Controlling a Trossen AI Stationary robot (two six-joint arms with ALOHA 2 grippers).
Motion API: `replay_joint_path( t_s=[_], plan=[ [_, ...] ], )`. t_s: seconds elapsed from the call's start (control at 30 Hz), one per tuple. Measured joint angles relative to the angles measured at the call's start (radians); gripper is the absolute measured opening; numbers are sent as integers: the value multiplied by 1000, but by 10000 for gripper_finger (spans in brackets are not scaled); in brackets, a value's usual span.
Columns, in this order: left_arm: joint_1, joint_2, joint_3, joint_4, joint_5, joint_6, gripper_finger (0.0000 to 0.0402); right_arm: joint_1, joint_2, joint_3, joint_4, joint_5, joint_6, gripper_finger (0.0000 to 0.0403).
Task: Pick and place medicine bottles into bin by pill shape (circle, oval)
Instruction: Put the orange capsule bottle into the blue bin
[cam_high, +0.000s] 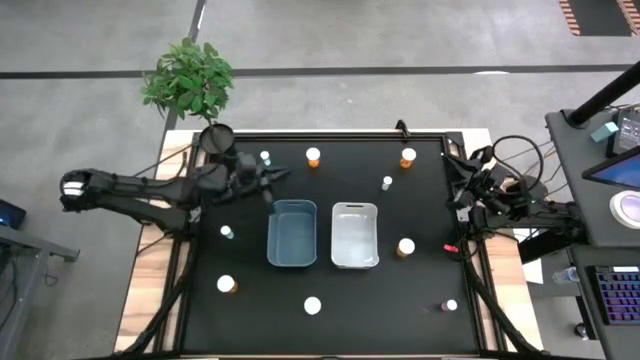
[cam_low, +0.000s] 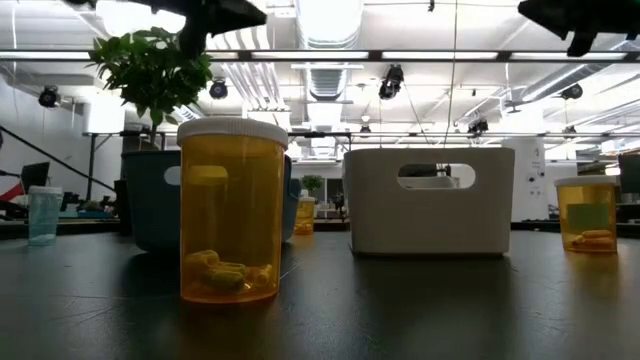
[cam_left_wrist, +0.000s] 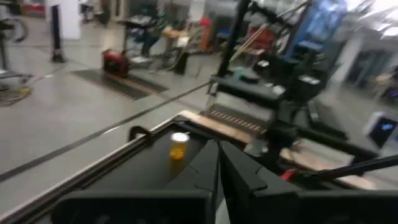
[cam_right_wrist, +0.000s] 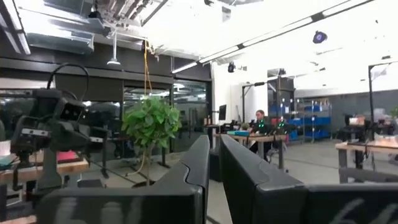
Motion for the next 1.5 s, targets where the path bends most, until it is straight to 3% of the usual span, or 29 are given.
replay_joint_path(
  t_s=[0.3, 0.57, 0.73, 1.03, 1.27, 1.5],
  plan=[
    [34, 271, 338, -390, -3, 17, 0, 0, 7, 21, -1, -1, -80, 28],
    [115, 484, 575, -603, 8, 37, 0, 0, 7, 9, -48, -1, -86, 28],
    [205, 604, 672, -641, 82, 40, 0, 0, 7, 9, -84, -2, -44, 28],
    [376, 766, 719, -658, 118, -153, 0, 0, 7, 9, -154, -2, 39, 28],
    [428, 840, 718, -744, 162, -262, 4, 0, 7, 9, -217, -2, 91, 28],
    [430, 896, 720, -735, 162, -265, 86, 0, 7, 8, -247, -1, 123, 28]
  ],
)
